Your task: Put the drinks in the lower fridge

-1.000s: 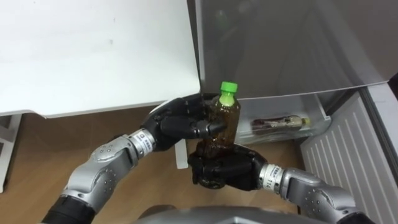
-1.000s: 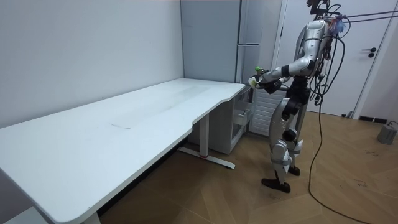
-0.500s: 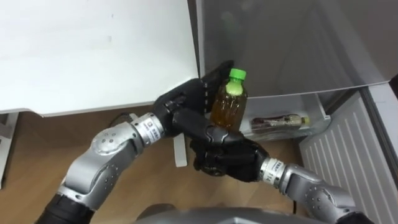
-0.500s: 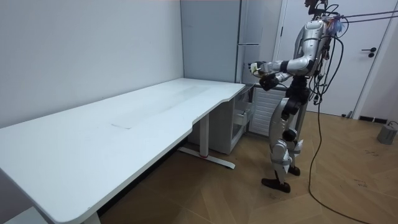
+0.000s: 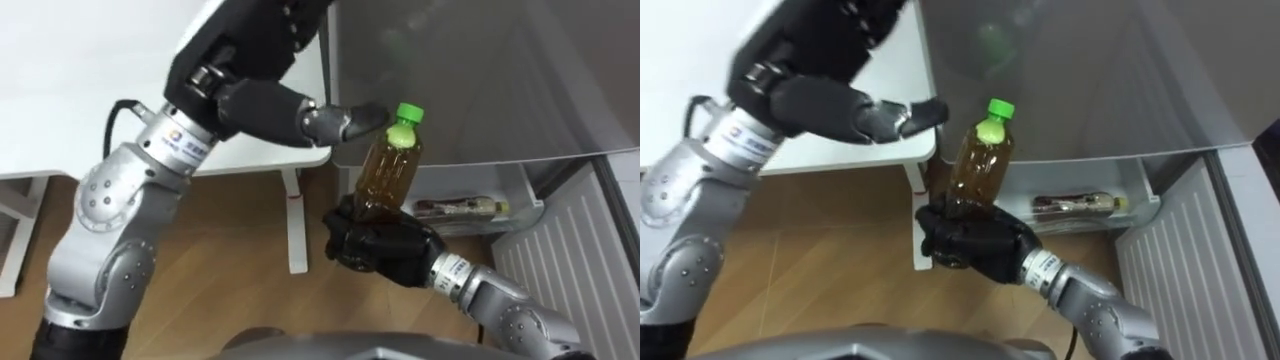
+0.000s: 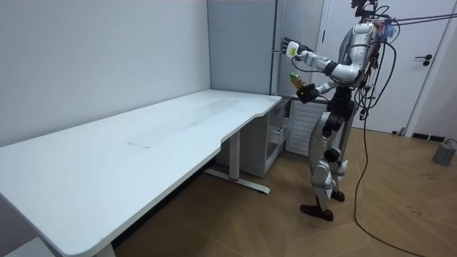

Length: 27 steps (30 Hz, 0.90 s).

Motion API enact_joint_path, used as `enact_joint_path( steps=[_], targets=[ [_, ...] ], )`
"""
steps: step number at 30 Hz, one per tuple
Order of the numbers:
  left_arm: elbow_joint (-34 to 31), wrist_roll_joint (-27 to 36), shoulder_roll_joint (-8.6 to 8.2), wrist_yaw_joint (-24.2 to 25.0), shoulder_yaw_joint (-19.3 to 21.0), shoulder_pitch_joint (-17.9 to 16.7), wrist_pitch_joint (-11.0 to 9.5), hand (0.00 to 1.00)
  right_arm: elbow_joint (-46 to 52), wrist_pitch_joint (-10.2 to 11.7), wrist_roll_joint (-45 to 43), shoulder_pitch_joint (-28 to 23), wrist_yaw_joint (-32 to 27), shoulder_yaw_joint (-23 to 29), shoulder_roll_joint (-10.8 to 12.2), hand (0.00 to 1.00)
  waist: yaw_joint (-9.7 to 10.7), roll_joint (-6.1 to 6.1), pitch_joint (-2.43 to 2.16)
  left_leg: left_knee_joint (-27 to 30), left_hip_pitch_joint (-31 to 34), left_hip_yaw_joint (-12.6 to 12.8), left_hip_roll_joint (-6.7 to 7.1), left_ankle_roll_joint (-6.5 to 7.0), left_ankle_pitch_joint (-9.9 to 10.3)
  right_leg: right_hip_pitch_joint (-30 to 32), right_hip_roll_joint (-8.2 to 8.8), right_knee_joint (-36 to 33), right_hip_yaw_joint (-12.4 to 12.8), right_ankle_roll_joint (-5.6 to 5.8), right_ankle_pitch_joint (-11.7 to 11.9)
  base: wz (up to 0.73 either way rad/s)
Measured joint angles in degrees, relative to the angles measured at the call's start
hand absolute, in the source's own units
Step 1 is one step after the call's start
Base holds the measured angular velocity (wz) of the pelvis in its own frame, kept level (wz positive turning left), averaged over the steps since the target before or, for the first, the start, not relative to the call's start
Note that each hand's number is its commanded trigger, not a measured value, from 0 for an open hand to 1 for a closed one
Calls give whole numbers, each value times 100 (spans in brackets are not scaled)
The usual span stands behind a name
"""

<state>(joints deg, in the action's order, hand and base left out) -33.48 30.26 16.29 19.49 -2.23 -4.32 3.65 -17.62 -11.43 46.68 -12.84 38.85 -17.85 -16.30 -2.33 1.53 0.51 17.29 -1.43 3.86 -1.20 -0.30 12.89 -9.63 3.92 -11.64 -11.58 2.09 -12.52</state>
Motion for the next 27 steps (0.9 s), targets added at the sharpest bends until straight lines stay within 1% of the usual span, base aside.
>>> enact_joint_path(
  steps=[1, 2, 4, 5, 7, 8, 9, 10, 11, 12, 13, 14, 15, 16, 17, 18, 19, 20, 21, 22, 23, 24, 25, 26, 27],
  targets=[
    [-121, 9, 1, -152, 185, 28, -153, 0, -1, 6, -10, -69, 0, 37, -5, 100, -51, 13, 12, 0, -45, 0, 1, 0, 0, -40, 1, 5, 2, 0, 0, 0],
    [-164, 14, 0, -231, 263, 58, -228, 0, -1, 16, -13, -118, 0, 71, 2, 100, -94, 22, 15, -7, -66, 0, 1, -1, 1, -51, 1, 5, 3, 0, 0, 0],
    [-385, 17, -13, -574, 663, 85, -504, 0, -87, 128, -205, -267, 2, 216, 47, 100, -210, 59, 6, -59, -116, 5, 0, -6, -2, -54, -1, 1, 17, 1, 0, -4],
    [-426, 12, -14, -659, 764, 93, -576, 0, -100, 147, -276, -312, 2, 265, 66, 100, -251, 75, -5, -60, -119, 10, -3, -6, -2, -58, -2, 1, 20, 1, -1, -4],
    [-531, -118, -28, -967, 1181, 121, -869, 0, -256, 172, -499, -364, -2, 420, 116, 100, -312, 142, -6, -50, -137, -13, 3, -6, -2, -135, 1, 1, -2, 2, -1, 4],
    [-548, -128, -30, -1042, 1291, 124, -922, 0, -280, 172, -571, -371, -8, 459, 122, 100, -338, 160, -14, -47, -139, -15, 3, -6, -2, -136, 1, 1, -3, 2, -1, 0],
    [-588, -257, -47, -1229, 1499, 151, -1026, 0, -283, 210, -688, -426, -19, 542, 184, 100, -425, 178, -14, -41, -138, -10, 0, -6, -2, -121, 1, 4, -10, 2, -1, 0],
    [-600, -416, -48, -1439, 1692, 169, -1164, 0, -281, 215, -707, -482, -26, 601, 184, 100, -485, 191, -15, -29, -133, -27, 0, -6, -2, -117, -2, 8, -21, 4, -2, 0],
    [-599, -492, -46, -1561, 1784, 169, -1219, 0, -275, 215, -713, -508, -38, 616, 184, 100, -527, 204, -21, -27, -131, -36, 0, -7, -2, -120, -4, 10, -24, 6, -4, 4],
    [-598, -695, -46, -1842, 1973, 172, -1303, 0, -268, 218, -742, -532, -70, 643, 184, 100, -609, 228, -38, -13, -121, -50, -1, -8, -2, -123, -5, 23, -36, 7, -9, 7],
    [-598, -872, -39, -2125, 2203, 172, -1354, 0, -269, 218, -764, -535, -88, 676, 177, 100, -650, 230, -44, 7, -113, -77, 9, -11, -4, -149, -6, 99, -89, 5, -8, 9],
    [-594, -930, -38, -2276, 2320, 172, -1382, 0, -268, 227, -783, -539, -96, 699, 165, 100, -695, 228, -43, 2, -116, -81, 14, -16, -9, -160, -5, 118, -103, 3, -7, 9],
    [-582, -992, -38, -2566, 2548, 171, -1449, 0, -268, 299, -850, -600, -136, 762, 186, 100, -779, 152, -25, -32, -140, -85, 22, -21, -23, -177, -1, 137, -111, -1, -5, 9],
    [-580, -1024, -46, -2869, 2768, 158, -1547, 0, -219, 334, -880, -725, -175, 852, 257, 100, -866, 145, -58, -83, -205, -109, 46, -22, -36, -255, 4, 209, -125, -2, -5, 6],
    [-577, -1043, -50, -3020, 2867, 149, -1599, 0, -180, 338, -879, -797, -199, 886, 283, 100, -895, 109, -53, -103, -244, -110, 55, -22, -42, -286, 9, 222, -129, -2, -5, 14],
    [-538, -1111, -51, -3327, 3100, 149, -1716, 0, -143, 340, -879, -868, -208, 937, 322, 100, -928, 105, -60, -104, -291, -145, 74, -22, -42, -383, 14, 302, -176, 0, -5, 13],
    [-451, -1147, -51, -3620, 3316, 151, -1805, 0, -143, 340, -879, -870, -256, 949, 337, 100, -974, 69, -60, -110, -320, -163, 83, -23, -41, -426, 19, 310, -207, 3, -7, 14],
    [-407, -1147, -51, -3765, 3403, 151, -1813, 0, -140, 340, -879, -870, -284, 971, 345, 100, -994, 71, -59, -110, -326, -169, 86, -24, -41, -435, 20, 312, -217, 4, -8, 7],
    [-288, -1137, -51, -4041, 3524, 147, -1821, 0, -110, 340, -878, -868, -348, 1038, 352, 100, -1058, 72, -57, -111, -325, -179, 90, -24, -40, -438, 21, 315, -223, 5, -9, 6],
    [-155, -1116, -51, -4315, 3613, 147, -1814, 0, -58, 339, -877, -864, -417, 1113, 353, 100, -1075, 62, -57, -112, -313, -205, 98, -24, -40, -440, 23, 325, -244, 5, -9, 8],
    [-87, -1119, -51, -4447, 3651, 144, -1810, 0, -21, 339, -877, -864, -455, 1150, 360, 100, -1081, 64, -54, -115, -310, -222, 104, -24, -40, -444, 25, 328, -260, 5, -9, 7],
    [19, -1117, -52, -4698, 3735, 98, -1794, 0, 53, 338, -877, -862, -536, 1215, 388, 100, -1118, 69, -56, -118, -312, -229, 105, -24, -40, -452, 24, 344, -263, 5, -8, 4],
    [99, -1116, -51, -4922, 3824, -31, -1789, 0, 107, 338, -820, -862, -604, 1275, 428, 100, -1136, 75, -57, -118, -320, -229, 106, -25, -38, -483, 21, 378, -266, 3, -7, 0],
    [129, -1113, -51, -5037, 3837, -100, -1786, 0, 121, 338, -790, -862, -638, 1295, 440, 100, -1136, 77, -57, -115, -323, -229, 107, -26, -36, -491, 20, 385, -268, 3, -7, 0],
    [176, -1117, -52, -5235, 3829, -248, -1780, 0, 156, 338, -678, -861, -743, 1297, 435, 100, -1136, 74, -58, -108, -321, -231, 106, -28, -34, -487, 19, 383, -271, 3, -7, 3]
  ],
)
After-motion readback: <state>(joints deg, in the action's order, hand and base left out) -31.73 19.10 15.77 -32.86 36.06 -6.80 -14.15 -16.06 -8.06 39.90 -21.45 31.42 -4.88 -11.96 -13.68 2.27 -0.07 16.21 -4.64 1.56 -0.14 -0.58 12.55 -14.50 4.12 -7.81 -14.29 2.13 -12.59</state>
